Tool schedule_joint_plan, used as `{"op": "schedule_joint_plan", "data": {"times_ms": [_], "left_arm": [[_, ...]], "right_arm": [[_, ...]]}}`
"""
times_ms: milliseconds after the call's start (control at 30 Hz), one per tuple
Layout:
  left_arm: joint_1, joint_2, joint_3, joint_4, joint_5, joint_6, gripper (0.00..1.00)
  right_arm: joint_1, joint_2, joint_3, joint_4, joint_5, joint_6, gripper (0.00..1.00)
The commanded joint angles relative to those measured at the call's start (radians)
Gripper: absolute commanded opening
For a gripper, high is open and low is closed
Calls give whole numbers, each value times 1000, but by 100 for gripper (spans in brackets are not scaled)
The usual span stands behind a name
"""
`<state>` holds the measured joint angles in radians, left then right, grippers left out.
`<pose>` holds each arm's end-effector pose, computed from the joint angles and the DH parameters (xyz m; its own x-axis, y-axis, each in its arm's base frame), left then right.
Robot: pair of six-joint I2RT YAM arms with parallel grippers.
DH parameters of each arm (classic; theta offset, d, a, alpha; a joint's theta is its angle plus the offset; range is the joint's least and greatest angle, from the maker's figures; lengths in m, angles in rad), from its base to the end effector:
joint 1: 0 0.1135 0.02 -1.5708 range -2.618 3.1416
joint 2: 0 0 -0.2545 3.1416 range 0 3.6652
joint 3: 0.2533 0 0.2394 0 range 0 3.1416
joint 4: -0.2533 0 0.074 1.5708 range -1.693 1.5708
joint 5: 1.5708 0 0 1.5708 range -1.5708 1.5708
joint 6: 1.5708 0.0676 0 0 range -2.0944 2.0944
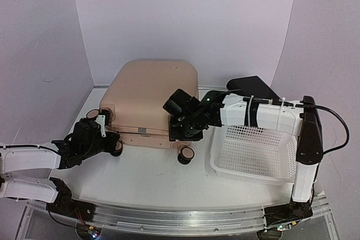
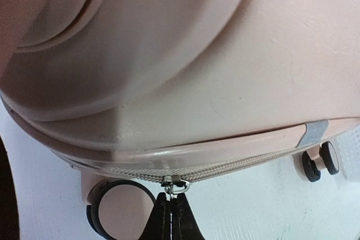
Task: Open, take out, and arrange the luggage
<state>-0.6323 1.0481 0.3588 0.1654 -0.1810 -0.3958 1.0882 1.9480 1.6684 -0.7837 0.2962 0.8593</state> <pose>0.1940 -0.1271 0.1626 -0.5480 -0.0686 -0.8337 0.2648 0.9311 -0.2507 0.2126 0.3633 0.2226 -0.8566 -0.0741 -0.5106 -0.2030 0.9582 0.2015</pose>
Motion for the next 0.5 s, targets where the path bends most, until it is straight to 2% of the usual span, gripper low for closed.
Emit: {"op": "schedule_joint_plan", "data": {"times_ms": [0, 167, 367, 467], "left_arm": [[102, -97, -38, 64, -24, 44, 0], [180, -159, -103, 262, 127, 104, 0], [203, -204, -126, 402, 200, 244, 0], [203, -232, -133, 443, 192, 319, 0]], "right_arm": [[-80, -98, -19, 28, -102, -209, 0], [-100, -107, -23, 39, -152, -249, 0], [-113, -116, -41, 52, -170, -256, 0], [-117, -117, -42, 54, -176, -256, 0]]}}
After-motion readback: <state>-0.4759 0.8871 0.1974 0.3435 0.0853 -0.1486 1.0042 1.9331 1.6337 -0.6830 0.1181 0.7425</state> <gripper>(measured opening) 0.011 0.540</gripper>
